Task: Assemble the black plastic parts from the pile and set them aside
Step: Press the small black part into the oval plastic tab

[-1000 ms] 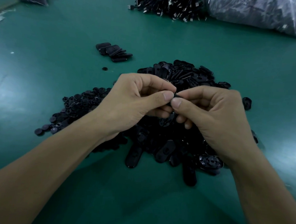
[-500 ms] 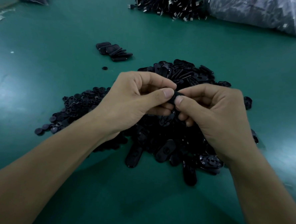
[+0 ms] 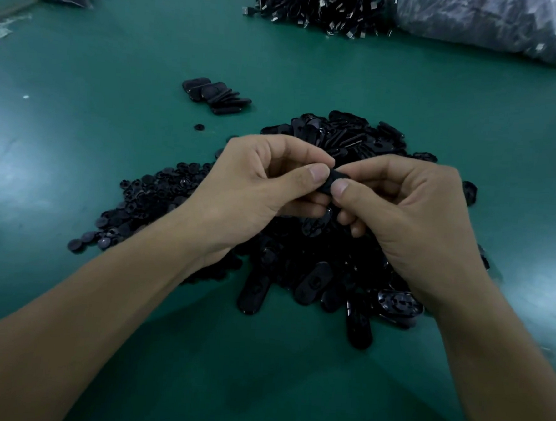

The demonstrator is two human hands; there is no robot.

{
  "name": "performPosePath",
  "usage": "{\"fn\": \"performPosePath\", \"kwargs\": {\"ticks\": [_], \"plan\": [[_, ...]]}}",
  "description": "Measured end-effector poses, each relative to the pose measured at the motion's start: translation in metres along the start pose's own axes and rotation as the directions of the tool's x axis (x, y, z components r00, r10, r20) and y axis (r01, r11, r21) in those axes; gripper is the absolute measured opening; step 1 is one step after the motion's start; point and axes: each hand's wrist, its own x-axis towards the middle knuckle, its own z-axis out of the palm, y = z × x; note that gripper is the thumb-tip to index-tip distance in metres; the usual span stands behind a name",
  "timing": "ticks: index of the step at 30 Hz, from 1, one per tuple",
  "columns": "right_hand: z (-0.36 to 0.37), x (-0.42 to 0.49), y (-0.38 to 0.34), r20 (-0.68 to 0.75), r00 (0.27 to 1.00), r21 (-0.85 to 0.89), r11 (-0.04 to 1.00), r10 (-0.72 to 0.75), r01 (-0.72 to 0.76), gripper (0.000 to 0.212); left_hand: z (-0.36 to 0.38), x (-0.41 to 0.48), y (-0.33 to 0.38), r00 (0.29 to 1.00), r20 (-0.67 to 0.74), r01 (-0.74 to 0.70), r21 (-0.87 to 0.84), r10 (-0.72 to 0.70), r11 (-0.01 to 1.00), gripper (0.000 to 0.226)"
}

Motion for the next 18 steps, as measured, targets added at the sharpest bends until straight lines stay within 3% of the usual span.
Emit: {"fn": "performPosePath", "kwargs": {"ticks": [12, 18], "plan": [[-0.0007, 0.0001, 0.0019, 0.01, 1.0, -0.014, 1.0, -0.006, 0.006, 0.012, 0.001, -0.0017, 0.0016, 0.998, -0.059, -0.013, 0.006, 0.014, 1.0, 0.02], [-0.003, 0.0011, 0.0027, 0.01, 1.0, -0.026, 0.999, -0.024, 0.024, 0.014, -0.0046, -0.001, 0.0025, 1.0, 0.008, 0.021, -0.037, -0.021, 0.999, 0.025]]}}
